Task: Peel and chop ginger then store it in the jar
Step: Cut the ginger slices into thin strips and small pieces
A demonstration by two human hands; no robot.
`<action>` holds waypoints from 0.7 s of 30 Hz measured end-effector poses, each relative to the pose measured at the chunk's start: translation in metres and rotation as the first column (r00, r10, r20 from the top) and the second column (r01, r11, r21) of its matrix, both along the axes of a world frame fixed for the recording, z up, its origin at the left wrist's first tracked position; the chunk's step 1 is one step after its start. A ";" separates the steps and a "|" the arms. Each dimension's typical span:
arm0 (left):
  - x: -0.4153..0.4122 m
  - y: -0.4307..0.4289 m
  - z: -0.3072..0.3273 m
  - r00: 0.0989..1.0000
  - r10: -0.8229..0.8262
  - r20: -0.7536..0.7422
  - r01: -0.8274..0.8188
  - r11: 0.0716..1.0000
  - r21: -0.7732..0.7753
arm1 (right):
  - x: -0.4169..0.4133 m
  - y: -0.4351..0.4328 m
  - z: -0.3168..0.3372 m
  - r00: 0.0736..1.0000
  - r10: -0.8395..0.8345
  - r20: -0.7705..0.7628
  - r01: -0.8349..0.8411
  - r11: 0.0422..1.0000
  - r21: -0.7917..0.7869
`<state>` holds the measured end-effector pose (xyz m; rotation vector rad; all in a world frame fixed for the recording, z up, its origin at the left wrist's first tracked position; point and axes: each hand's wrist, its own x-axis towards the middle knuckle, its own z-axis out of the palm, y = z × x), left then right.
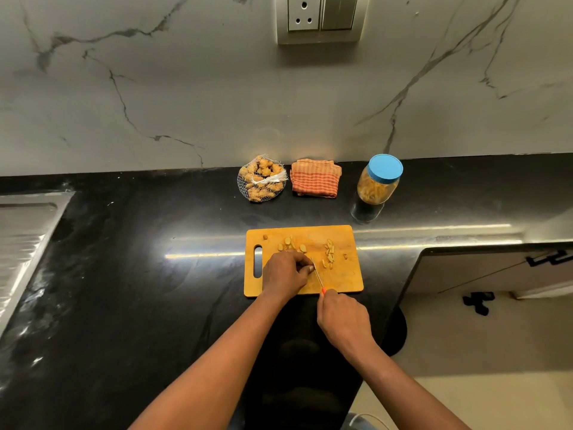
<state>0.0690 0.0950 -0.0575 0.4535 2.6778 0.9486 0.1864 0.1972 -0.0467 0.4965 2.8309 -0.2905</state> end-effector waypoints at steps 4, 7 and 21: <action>0.000 0.000 0.001 1.000 0.005 -0.001 -0.005 1.000 -0.012 | -0.013 -0.001 0.002 0.998 -0.004 0.060 0.005 1.000 -0.009; 0.001 0.000 0.001 1.000 0.003 -0.003 -0.003 1.000 -0.016 | -0.018 0.000 0.003 0.998 -0.006 0.065 0.007 1.000 -0.006; -0.001 -0.005 -0.003 1.000 -0.020 0.000 0.020 0.999 0.028 | 0.004 0.004 0.003 0.998 -0.002 -0.066 0.001 1.000 -0.014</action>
